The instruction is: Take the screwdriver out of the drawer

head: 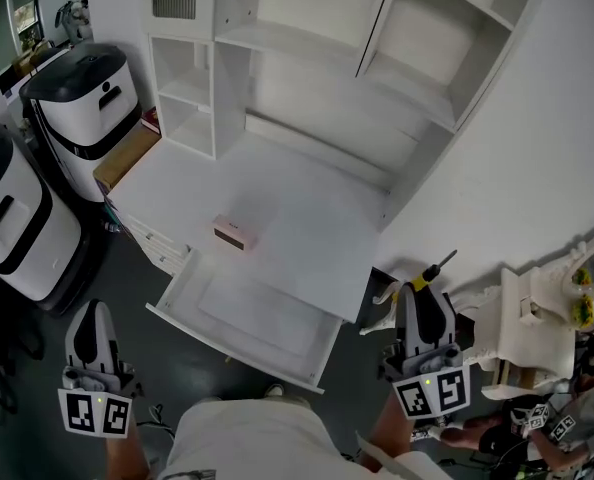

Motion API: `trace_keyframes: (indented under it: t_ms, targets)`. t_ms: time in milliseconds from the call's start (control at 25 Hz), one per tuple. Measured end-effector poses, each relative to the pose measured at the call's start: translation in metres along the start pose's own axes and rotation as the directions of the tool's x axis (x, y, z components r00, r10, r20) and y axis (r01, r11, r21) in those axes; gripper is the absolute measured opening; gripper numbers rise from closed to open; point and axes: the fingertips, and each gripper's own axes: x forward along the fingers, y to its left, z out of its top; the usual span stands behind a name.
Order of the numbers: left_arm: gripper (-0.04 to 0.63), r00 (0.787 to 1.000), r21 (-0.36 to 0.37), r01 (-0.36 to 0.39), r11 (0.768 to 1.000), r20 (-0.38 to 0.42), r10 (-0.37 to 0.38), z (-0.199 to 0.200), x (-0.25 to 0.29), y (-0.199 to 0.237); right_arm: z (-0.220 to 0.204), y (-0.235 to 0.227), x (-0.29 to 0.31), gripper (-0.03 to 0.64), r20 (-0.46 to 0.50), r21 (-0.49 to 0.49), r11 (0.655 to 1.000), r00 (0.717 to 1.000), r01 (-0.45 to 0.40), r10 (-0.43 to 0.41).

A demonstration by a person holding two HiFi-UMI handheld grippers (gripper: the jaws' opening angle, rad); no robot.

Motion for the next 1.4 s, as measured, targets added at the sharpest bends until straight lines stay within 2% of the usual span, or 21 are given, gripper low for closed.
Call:
trace_keyframes:
  t_ms: [160, 1400]
  targets:
    - [0.015, 1.0, -0.006, 0.001, 1.0, -0.02, -0.001, -0.005, -0.002, 0.002, -0.002, -0.002, -0.001, 0.086, -0.009, -0.002, 1.0, 1.0, 0.013, -0.013]
    - [0.015, 0.999, -0.024, 0.032, 0.999, -0.013, -0.032, -0.003, 0.014, 0.022, -0.006, 0.03, 0.032, 0.086, -0.015, 0.016, 1.0, 1.0, -0.022, 0.022]
